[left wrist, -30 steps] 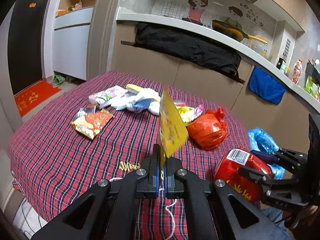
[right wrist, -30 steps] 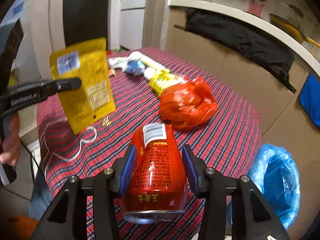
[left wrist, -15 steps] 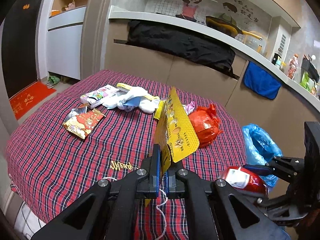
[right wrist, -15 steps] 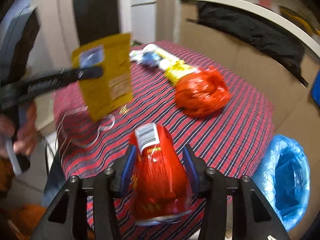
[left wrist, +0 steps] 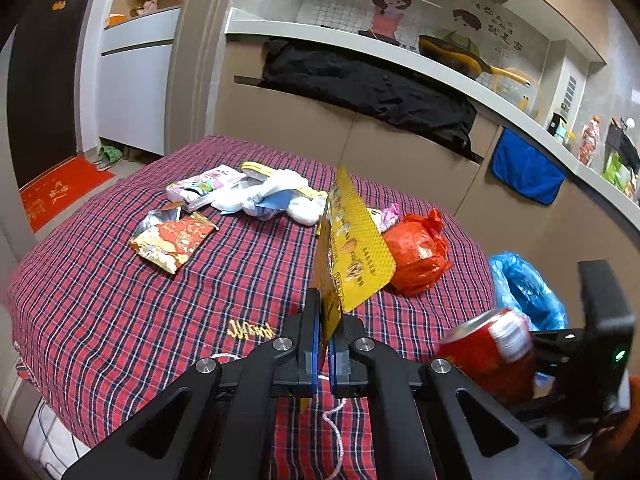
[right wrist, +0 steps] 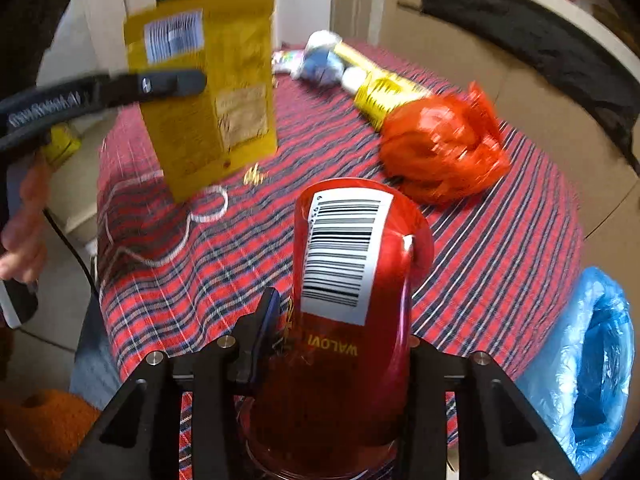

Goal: Collect trash
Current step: 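Carry the yellow bag and red can toward the blue bin with both grippers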

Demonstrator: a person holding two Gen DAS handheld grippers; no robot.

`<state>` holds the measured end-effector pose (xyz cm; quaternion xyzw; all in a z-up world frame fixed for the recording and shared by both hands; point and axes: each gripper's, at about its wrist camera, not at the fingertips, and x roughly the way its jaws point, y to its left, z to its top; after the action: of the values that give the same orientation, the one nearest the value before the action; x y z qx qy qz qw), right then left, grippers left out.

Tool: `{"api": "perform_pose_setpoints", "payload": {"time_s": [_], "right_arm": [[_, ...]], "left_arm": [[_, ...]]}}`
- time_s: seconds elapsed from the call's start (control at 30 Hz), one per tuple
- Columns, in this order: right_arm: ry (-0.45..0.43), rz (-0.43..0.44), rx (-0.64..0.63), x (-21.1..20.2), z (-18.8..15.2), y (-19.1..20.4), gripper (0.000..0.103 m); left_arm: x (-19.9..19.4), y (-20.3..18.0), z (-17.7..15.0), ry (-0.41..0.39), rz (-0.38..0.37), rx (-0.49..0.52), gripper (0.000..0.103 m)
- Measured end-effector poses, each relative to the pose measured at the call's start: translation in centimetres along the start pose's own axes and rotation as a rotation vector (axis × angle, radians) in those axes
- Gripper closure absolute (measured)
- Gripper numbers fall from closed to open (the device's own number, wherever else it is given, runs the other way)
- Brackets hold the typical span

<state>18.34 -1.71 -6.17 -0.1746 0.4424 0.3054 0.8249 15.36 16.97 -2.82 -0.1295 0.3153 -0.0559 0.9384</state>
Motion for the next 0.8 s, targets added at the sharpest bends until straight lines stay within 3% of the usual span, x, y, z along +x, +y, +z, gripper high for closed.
{"api": "perform_pose_setpoints", "payload": {"time_s": [0.03, 0.1, 0.4, 0.8], "right_arm": [[-0.02, 0.0, 0.018, -0.6, 0.1, -0.2, 0.069], [-0.055, -0.009, 0.054, -1.7, 0.6, -0.8, 0.082], [-0.135, -0.003, 0.173, -4.1, 1.9, -2.9, 0.082], [-0.164, -0.025, 0.163, -4.6, 1.8, -2.4, 0.082]], "left_arm": [[-0.1, 0.1, 0.0, -0.002, 0.001, -0.006, 0.1], [-0.3, 0.1, 0.2, -0.011, 0.003, -0.02, 0.101], [-1.3, -1.6, 1.4, -0.047, 0.004, 0.0, 0.102], [-1.5, -3.0, 2.0, -0.053, 0.002, 0.023, 0.103]]}}
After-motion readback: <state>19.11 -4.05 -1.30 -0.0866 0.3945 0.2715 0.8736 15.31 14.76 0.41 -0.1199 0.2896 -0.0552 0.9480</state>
